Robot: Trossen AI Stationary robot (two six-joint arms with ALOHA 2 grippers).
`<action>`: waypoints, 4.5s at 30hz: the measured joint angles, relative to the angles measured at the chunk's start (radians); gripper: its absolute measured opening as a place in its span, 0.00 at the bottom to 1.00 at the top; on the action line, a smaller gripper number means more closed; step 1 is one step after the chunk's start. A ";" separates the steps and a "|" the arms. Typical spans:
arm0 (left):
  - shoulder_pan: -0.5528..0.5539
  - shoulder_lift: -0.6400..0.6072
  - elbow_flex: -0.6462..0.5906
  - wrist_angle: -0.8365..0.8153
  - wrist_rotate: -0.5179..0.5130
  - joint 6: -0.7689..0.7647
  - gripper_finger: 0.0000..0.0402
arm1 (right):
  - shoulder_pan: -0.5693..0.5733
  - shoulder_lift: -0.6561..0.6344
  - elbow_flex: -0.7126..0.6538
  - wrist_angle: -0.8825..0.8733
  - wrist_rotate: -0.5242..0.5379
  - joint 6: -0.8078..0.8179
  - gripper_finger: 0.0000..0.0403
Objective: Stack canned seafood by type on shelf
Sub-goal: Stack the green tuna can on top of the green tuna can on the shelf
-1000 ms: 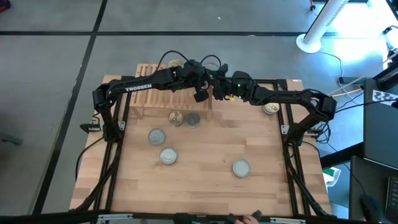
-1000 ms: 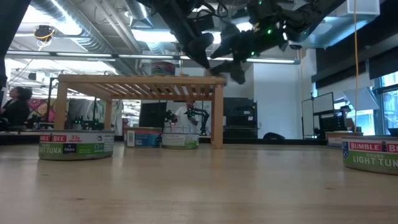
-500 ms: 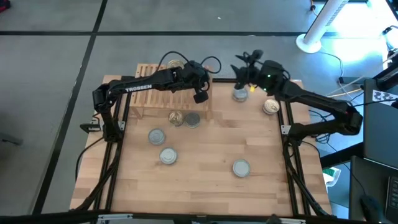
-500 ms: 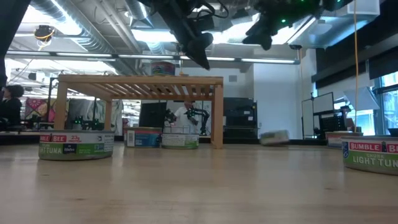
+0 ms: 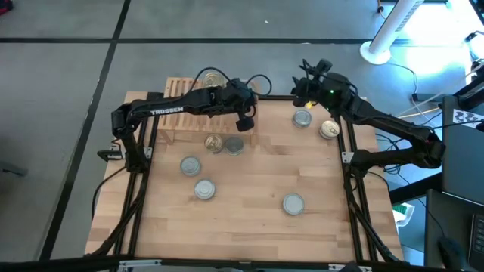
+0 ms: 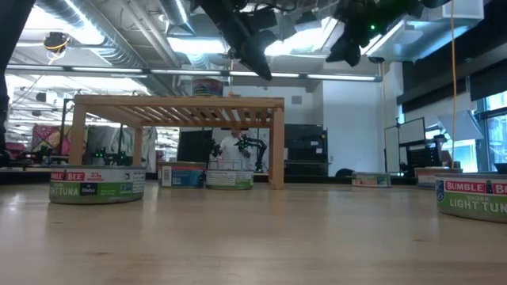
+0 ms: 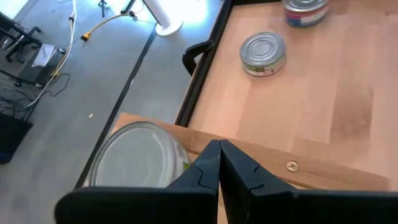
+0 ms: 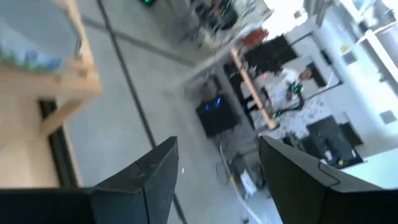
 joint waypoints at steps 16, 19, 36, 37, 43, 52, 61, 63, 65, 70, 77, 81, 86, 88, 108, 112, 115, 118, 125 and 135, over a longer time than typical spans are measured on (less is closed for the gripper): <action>-0.116 -0.093 0.000 -0.207 0.005 -0.031 0.00 | -0.184 0.000 0.000 -0.248 -0.146 0.255 0.55; -0.146 -0.103 0.000 -0.263 0.006 -0.048 0.00 | -0.199 0.000 0.000 -0.273 -0.176 0.283 0.55; -0.236 -0.241 0.001 -0.478 0.007 -0.187 0.00 | -0.196 -0.011 0.000 -0.323 -0.192 0.310 0.55; -0.236 -0.250 0.002 -0.493 0.007 -0.206 0.00 | -0.196 -0.011 0.000 -0.333 -0.195 0.311 0.55; -0.262 -0.272 0.002 -0.673 0.007 -0.324 0.00 | -0.196 -0.011 0.000 -0.407 -0.345 0.311 0.55; -0.420 -0.272 0.001 -0.799 0.029 -0.557 0.00 | -0.196 -0.011 0.000 -0.410 -0.489 0.311 0.55; -0.599 -0.249 0.000 -0.799 0.029 -0.891 0.00 | -0.195 -0.011 0.000 -0.400 -0.705 0.311 0.55; -0.620 -0.247 0.000 -0.793 0.030 -0.914 0.00 | -0.195 -0.011 0.000 -0.400 -0.725 0.311 0.55; -0.633 -0.244 0.000 -0.792 0.031 -0.917 0.00 | -0.195 -0.011 0.000 -0.400 -0.713 0.310 0.55; -0.637 -0.231 0.000 -0.754 0.028 -0.909 0.00 | -0.196 -0.011 0.000 -0.408 -0.537 0.398 0.55; -0.631 -0.202 0.000 -0.662 0.020 -0.746 0.00 | -0.196 0.020 0.000 -0.487 -0.435 0.436 0.55; -0.626 -0.175 0.000 -0.623 0.021 -0.666 0.00 | -0.195 0.059 -0.016 -0.557 -0.457 0.434 0.55; -0.620 -0.140 0.000 -0.613 0.020 -0.593 0.00 | -0.211 0.127 -0.052 -0.512 -0.387 0.431 0.55; -0.617 -0.125 0.000 -0.613 0.021 -0.569 0.00 | -0.231 0.161 -0.052 -0.505 -0.395 0.431 0.55; -0.597 -0.079 0.000 -0.612 0.021 -0.519 0.00 | -0.516 0.406 -0.052 -0.467 -0.634 0.465 0.55; -0.597 -0.079 0.000 -0.612 0.021 -0.523 0.00 | -0.540 0.415 -0.052 -0.472 -0.637 0.522 0.55; -0.597 -0.079 0.000 -0.611 0.021 -0.523 0.00 | -0.539 0.416 -0.052 -0.487 -0.637 0.543 0.55; -0.597 -0.079 0.000 -0.604 0.021 -0.524 0.00 | -0.537 0.416 -0.052 -0.501 -0.637 0.544 0.55; -0.597 -0.079 0.000 -0.552 0.021 -0.496 0.00 | -0.537 0.442 -0.052 -0.520 -0.640 0.602 0.55; -0.597 -0.079 0.000 -0.546 0.021 -0.486 0.00 | -0.536 0.515 -0.052 -0.534 -0.767 0.631 0.55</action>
